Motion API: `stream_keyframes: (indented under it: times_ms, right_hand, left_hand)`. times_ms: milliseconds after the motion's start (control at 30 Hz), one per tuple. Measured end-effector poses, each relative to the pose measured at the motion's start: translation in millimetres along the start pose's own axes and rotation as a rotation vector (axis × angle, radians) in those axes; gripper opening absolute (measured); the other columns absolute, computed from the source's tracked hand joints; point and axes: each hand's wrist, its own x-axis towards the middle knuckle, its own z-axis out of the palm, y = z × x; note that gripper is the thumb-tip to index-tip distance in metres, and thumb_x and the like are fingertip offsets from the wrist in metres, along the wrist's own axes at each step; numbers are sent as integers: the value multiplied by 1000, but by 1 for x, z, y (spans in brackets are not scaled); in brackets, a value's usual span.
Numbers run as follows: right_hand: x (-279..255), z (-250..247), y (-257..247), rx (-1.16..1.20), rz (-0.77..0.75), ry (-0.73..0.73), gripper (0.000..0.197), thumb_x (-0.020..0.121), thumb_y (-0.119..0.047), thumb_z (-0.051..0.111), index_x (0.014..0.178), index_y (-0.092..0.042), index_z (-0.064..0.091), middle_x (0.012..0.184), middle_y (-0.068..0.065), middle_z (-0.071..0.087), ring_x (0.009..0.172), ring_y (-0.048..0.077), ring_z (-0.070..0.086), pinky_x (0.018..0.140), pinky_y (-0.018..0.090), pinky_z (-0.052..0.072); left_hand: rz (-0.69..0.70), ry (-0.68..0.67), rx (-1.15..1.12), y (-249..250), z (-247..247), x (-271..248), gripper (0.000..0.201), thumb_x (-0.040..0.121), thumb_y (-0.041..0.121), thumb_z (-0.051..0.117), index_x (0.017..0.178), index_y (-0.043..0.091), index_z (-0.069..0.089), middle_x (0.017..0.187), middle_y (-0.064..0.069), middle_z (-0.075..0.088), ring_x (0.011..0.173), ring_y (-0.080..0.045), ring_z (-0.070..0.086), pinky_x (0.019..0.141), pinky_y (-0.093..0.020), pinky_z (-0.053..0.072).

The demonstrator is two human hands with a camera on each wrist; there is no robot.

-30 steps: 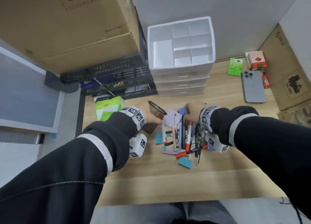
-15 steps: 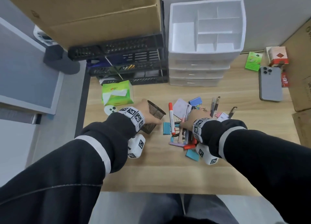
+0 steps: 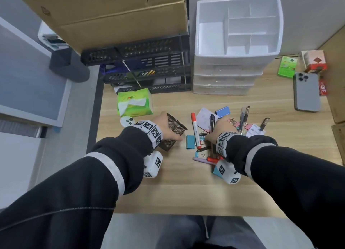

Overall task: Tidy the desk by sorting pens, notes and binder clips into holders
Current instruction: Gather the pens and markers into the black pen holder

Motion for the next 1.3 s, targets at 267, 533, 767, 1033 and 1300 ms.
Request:
stream_keyframes:
  times_ms: [267,533,767,1033,1300]
  right_hand:
    - [2,1,5,-6,-12,2,44,75,-21,74,109,-11,49,90,5,61,76,22,64,68,34,58]
    - [0,-22,6,124,-170,-41,25,72,-38,67,84,-19,57,78,3,65,68,19,62,59,30,54]
    - [-13,-73,-3,415,-305,50,22,82,-29,67,73,-14,54,75,10,63,75,28,63,70,38,54]
    - [-28,-98,-19,782,-392,118,14,81,-14,70,72,-13,60,73,5,65,69,16,64,62,25,52]
    - [-28,-74,-21,837,-450,25,14,79,-22,79,78,-17,65,78,-3,69,74,7,67,70,23,54]
  left_hand:
    - [15,-14,-6,1,6,3,86,58,53,91,120,18,42,97,4,56,94,-19,60,81,-34,51]
    - [42,-28,73,15,-2,3,83,57,53,91,115,17,42,91,5,55,79,-12,56,66,-31,45]
    - [130,-67,243,41,-14,-4,94,51,42,93,126,21,41,102,2,61,93,-21,63,84,-40,57]
    - [261,-7,273,64,-17,-4,82,52,35,91,121,21,48,104,2,65,94,-20,64,84,-35,56]
    - [349,60,42,77,-12,3,99,42,41,96,129,23,53,115,6,66,102,-16,64,92,-36,55]
